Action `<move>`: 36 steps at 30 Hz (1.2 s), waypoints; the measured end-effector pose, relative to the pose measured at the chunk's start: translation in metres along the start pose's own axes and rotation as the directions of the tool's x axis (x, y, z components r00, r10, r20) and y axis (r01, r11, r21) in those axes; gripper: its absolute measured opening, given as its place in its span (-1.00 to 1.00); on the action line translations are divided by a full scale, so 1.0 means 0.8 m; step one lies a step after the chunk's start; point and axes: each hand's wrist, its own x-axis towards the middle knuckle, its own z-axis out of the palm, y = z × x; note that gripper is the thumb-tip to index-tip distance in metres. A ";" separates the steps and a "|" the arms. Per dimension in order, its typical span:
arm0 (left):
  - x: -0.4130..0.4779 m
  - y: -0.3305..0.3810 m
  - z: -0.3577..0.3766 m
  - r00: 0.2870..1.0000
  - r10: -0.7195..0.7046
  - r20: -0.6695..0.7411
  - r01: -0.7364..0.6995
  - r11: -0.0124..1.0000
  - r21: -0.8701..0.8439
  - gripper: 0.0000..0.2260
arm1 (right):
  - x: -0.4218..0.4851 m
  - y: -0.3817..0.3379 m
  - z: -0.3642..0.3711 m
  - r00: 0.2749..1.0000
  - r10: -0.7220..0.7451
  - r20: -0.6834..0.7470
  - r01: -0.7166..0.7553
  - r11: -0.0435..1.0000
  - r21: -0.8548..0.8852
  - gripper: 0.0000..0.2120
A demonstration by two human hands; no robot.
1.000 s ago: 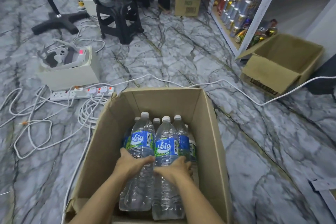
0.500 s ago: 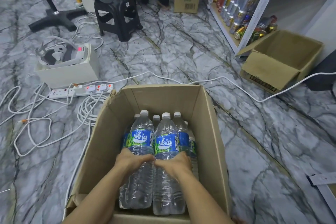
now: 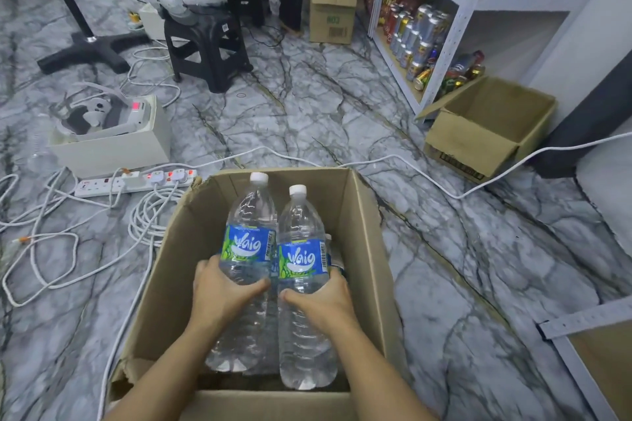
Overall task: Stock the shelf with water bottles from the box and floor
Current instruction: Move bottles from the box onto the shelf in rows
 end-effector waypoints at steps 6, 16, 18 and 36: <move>-0.018 0.064 -0.033 0.982 0.147 -0.122 -0.165 0.974 -0.155 -0.26 | -0.034 -0.052 -0.061 0.972 -0.224 -0.073 0.232 0.963 0.136 -0.29; -0.095 0.256 -0.069 0.843 0.513 -0.162 -0.537 0.786 -0.306 -0.27 | -0.150 -0.101 -0.223 0.756 -0.455 -0.470 0.599 0.770 0.219 -0.34; -0.126 0.306 -0.058 0.789 0.599 -0.134 -0.603 0.715 -0.353 -0.30 | -0.182 -0.089 -0.272 0.699 -0.439 -0.564 0.637 0.741 0.213 -0.35; -0.602 0.586 0.166 0.177 0.966 0.189 -0.443 0.249 -0.861 -0.28 | -0.566 0.192 -0.616 0.028 -0.028 -0.999 0.449 0.893 -0.012 -0.40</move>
